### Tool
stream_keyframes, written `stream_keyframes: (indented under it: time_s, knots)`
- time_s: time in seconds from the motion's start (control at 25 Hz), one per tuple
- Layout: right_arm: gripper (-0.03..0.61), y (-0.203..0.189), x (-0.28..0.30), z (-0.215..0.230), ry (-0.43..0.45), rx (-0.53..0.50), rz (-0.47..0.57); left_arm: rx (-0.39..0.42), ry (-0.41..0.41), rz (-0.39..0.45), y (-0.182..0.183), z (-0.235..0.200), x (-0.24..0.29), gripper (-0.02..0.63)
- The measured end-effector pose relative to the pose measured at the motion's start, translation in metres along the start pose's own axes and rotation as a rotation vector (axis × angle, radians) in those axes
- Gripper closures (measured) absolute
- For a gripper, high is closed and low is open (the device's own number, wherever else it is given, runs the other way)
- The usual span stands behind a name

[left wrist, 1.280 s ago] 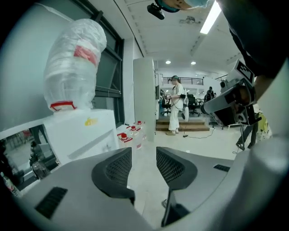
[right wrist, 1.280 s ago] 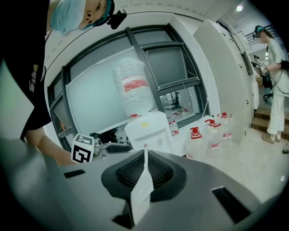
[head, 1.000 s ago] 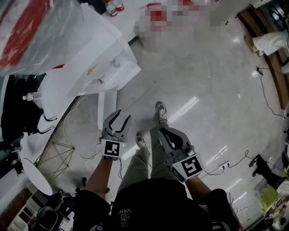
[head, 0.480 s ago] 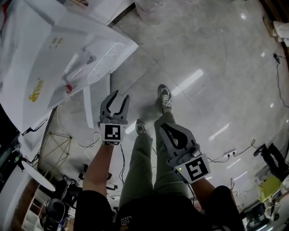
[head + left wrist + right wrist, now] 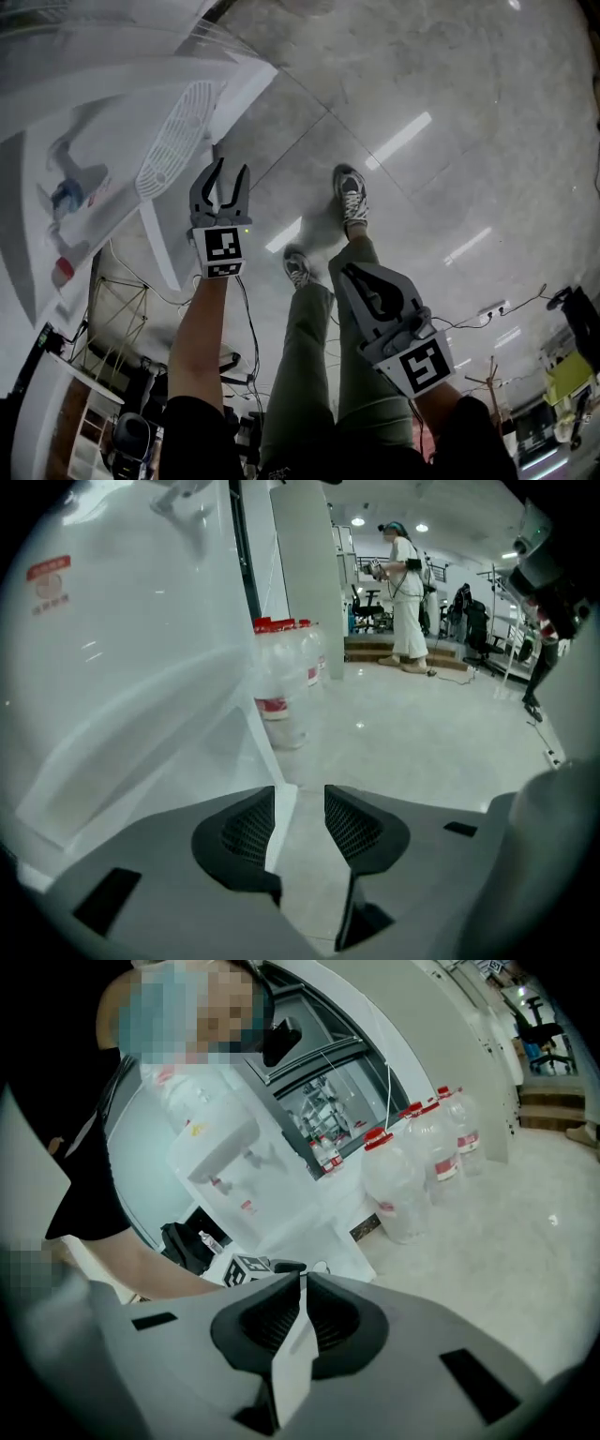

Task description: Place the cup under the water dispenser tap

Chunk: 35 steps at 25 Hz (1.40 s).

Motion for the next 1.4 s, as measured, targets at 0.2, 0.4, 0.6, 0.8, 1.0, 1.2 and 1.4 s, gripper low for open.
stream_keyframes:
  time_s: [0.2,0.4,0.6,0.8,1.0,1.2,1.4]
  knots:
    - [0.532,0.0,0.026,0.043,-0.001,-0.018,-0.004,-0.007,0.047,-0.062,-0.006,-0.017,0.065,0.448]
    - [0.532,0.01,0.047,0.076,-0.012,-0.024,0.014,-0.043,0.1,-0.127,-0.013,-0.034,0.118,0.448]
    - [0.532,0.01,0.072,0.103,-0.012,-0.006,0.0,-0.066,0.144,-0.194,-0.016,-0.06,0.164,0.447]
    - [0.532,0.006,0.093,0.12,0.003,0.004,-0.021,-0.056,0.194,-0.26,-0.024,-0.086,0.193,0.44]
    - [0.532,-0.001,0.101,0.132,-0.008,0.002,-0.031,-0.025,0.203,-0.345,-0.033,-0.098,0.215,0.438]
    - [0.532,-0.015,0.098,0.144,-0.027,0.001,-0.067,-0.003,0.206,-0.43,-0.038,-0.099,0.233,0.443]
    - [0.532,-0.017,0.09,0.149,-0.047,0.011,-0.069,0.024,0.222,-0.476,-0.033,-0.106,0.232,0.532]
Point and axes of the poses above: the fingertips, and each gripper's own axes: x forward along the fingers, z to its right, y out of its top, the point moved 7 cm from there along -x, backward along the fingers, and after that the axes turned 14 degrees about -z, right-handed, at the moved point
